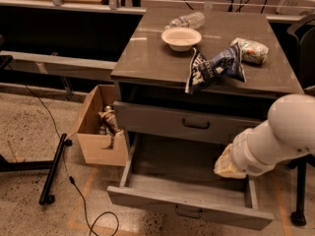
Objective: Place water bottle into middle drawer
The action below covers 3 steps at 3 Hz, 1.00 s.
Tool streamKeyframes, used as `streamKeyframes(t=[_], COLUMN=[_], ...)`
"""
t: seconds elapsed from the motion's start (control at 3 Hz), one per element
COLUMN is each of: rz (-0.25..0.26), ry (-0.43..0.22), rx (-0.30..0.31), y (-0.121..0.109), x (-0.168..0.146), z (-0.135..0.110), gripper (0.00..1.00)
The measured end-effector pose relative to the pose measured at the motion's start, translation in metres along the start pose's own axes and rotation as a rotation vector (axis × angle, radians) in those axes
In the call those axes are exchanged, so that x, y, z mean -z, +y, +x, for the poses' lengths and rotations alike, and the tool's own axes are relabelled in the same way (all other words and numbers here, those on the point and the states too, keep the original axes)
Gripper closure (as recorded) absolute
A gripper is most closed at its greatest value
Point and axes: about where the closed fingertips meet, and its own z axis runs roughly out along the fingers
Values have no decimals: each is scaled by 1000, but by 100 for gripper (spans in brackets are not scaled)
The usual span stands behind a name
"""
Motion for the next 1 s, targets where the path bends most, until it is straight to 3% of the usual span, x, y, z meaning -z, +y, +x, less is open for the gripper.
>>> streamKeyframes(t=[0.33, 0.67, 1.0], rz=[-44, -48, -34], ry=[-105, -176, -159], rx=[14, 52, 118], y=[26, 51, 77], x=[-53, -97, -141], z=[-5, -20, -30], gripper=[100, 100, 100])
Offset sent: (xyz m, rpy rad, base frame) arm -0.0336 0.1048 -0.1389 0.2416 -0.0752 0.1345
